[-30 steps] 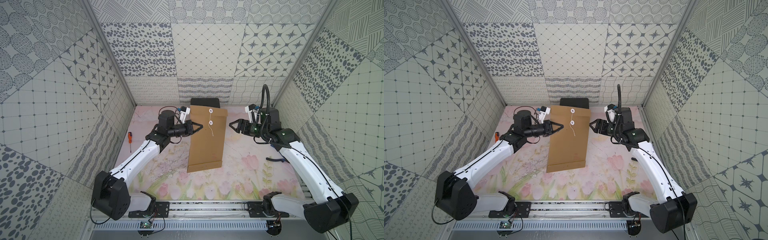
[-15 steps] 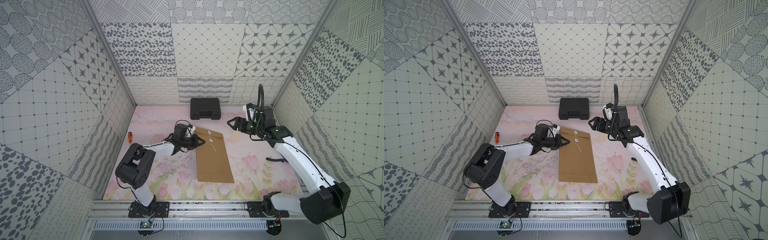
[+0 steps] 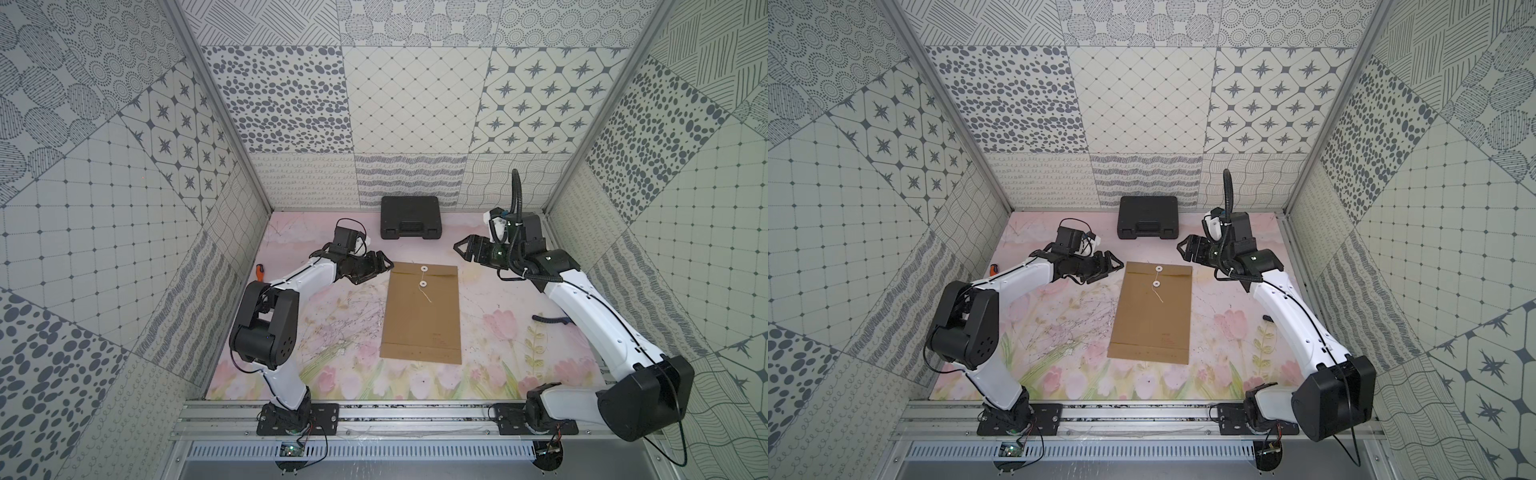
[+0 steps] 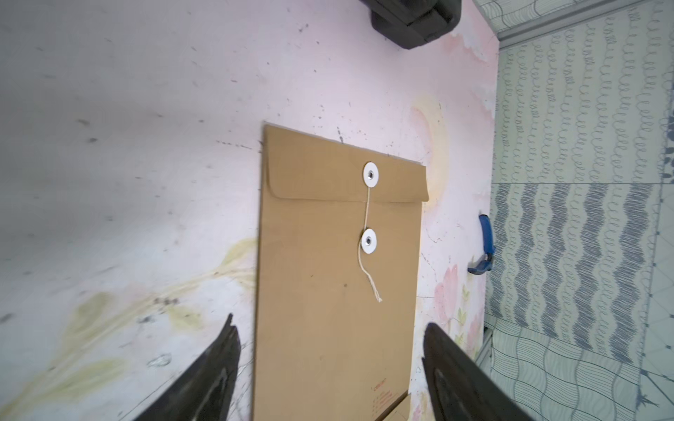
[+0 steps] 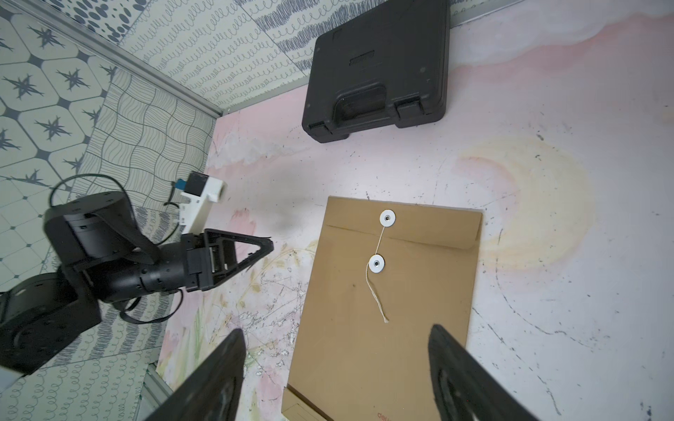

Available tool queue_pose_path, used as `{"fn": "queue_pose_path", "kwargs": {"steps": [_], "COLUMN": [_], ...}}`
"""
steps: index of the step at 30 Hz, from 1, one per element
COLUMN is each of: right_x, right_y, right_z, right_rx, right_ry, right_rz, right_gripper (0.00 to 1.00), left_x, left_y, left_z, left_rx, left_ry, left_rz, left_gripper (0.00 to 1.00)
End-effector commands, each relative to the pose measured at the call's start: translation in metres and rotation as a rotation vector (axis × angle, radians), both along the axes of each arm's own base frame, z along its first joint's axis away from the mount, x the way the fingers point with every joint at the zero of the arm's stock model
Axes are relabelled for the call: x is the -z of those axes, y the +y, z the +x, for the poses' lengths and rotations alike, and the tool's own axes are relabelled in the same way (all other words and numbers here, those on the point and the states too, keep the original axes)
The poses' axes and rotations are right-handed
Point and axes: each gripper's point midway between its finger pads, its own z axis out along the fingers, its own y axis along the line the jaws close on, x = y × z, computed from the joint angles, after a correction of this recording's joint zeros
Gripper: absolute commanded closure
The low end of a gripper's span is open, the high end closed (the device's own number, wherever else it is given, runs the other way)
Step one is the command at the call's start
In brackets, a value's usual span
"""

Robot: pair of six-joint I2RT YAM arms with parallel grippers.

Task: Close the mouth of the file bag
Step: Place the file bag at the center of the board, then reset both arms

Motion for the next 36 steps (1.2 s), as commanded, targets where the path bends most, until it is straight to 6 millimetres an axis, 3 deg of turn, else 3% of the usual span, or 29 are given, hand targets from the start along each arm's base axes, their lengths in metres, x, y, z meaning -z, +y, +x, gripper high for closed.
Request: {"fn": "queue_pose_path", "kwargs": {"steps": [1, 4, 8, 10, 11, 15, 18, 20, 25, 30, 36], "right_x": [-0.004, 0.002, 0.001, -0.003, -0.001, 0.012, 0.046, 0.073, 0.131, 0.137, 0.14], "right_y": [-0.014, -0.035, -0.072, -0.085, -0.094, -0.142, -0.171, -0.177, -0.173, -0.153, -0.149], "right_z": [0.01, 0.015, 0.027, 0.033, 0.034, 0.036, 0.036, 0.039, 0.038, 0.049, 0.041], "right_rx": [0.04, 0.11, 0.272, 0.331, 0.361, 0.486, 0.566, 0.584, 0.53, 0.422, 0.399], "right_ry": [-0.055, -0.085, -0.234, -0.378, -0.442, -0.542, -0.489, -0.475, -0.45, -0.485, -0.537], "right_rz": [-0.113, -0.218, -0.346, -0.397, -0.449, -0.734, -0.767, -0.728, -0.734, -0.664, -0.618], "right_gripper": [0.2, 0.18, 0.1, 0.02, 0.01, 0.01, 0.01, 0.01, 0.01, 0.01, 0.01], "left_x": [0.005, -0.03, -0.091, -0.106, -0.108, -0.088, -0.067, -0.056, -0.031, -0.006, 0.017], "left_y": [0.075, 0.097, 0.114, 0.12, 0.127, 0.164, 0.196, 0.216, 0.236, 0.242, 0.225], "left_z": [-0.024, -0.021, -0.015, -0.017, -0.018, -0.019, -0.022, -0.027, -0.033, -0.026, -0.006], "left_rx": [-0.048, -0.143, -0.297, -0.328, -0.356, -0.451, -0.584, -0.668, -0.664, -0.648, -0.507], "left_ry": [0.022, -0.115, -0.494, -0.697, -0.763, -0.765, -0.752, -0.743, -0.72, -0.79, -0.804], "left_rz": [0.367, 0.433, 0.395, 0.43, 0.48, 0.739, 0.885, 0.973, 1.061, 0.957, 0.901], "left_gripper": [0.19, 0.2, 0.2, 0.17, 0.1, 0.04, 0.03, 0.02, 0.02, 0.02, 0.02]}}
